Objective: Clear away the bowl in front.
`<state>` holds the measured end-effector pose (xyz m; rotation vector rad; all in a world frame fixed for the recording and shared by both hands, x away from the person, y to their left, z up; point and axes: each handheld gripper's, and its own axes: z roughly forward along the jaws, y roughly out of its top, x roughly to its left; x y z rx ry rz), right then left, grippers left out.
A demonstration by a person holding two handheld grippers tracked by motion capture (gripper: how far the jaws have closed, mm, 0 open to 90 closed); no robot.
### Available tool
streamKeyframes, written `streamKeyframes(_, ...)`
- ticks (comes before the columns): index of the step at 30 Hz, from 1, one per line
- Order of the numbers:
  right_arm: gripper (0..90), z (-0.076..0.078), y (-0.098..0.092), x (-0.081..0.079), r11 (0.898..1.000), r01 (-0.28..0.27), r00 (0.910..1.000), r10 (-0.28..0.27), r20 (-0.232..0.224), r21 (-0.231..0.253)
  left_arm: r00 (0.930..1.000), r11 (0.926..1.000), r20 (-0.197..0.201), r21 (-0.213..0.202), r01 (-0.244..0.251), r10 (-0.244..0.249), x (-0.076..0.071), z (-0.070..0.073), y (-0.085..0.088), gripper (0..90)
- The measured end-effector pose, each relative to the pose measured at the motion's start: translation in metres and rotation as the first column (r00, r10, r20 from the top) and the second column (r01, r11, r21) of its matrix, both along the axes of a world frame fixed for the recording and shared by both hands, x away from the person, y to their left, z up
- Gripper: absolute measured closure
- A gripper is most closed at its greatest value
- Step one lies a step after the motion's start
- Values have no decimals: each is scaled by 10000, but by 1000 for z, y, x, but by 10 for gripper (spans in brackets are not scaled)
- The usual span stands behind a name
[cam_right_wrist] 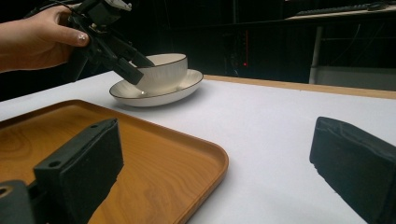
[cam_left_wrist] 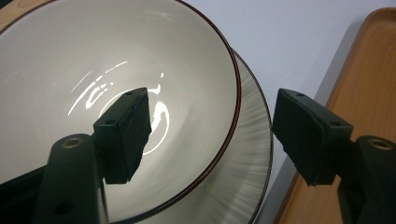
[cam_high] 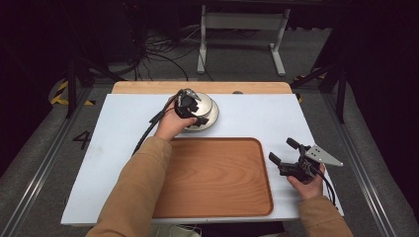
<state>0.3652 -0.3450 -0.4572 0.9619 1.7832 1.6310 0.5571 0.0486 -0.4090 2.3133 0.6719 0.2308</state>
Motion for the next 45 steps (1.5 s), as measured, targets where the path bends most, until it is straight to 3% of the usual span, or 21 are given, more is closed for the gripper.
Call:
streamKeyframes(11, 30, 0, 0, 0, 10000, 26, 10000, -26, -9, 23, 10000, 9996, 57, 267, -51, 50, 1, -5, -3, 352)
streamKeyframes(19, 30, 0, 0, 0, 10000, 22, 10000, -22, -7, 23, 9998, 9965, 174, 822, -128, 114, 0, -8, -6, 453)
streamKeyframes(24, 31, 0, 0, 0, 10000, 23, 10000, -23, -8, 19, 9992, 9913, 396, 1315, 39, -92, -1, -11, -10, 485)
streamKeyframes(30, 34, 0, 0, 0, 10000, 33, 10000, -33, -15, 27, 9966, 9866, 796, 1628, 68, -200, -3, -10, -13, 634)
streamKeyframes(33, 34, 0, -1, 0, 10000, 43, 10000, -43, -1, -19, 9959, 9864, 816, 1623, 242, -379, -4, -10, -14, 725)
streamKeyframes(35, 35, 0, -1, 0, 10000, 45, 10000, -45, -4, -16, 9954, 9852, 755, 1651, 463, -594, -4, -10, -16, 754)
streamKeyframes(45, 36, 0, 0, 0, 10000, 21, 10000, -21, -11, 22, 9897, 9772, 1217, 2068, 489, -753, -8, -7, -21, 820)
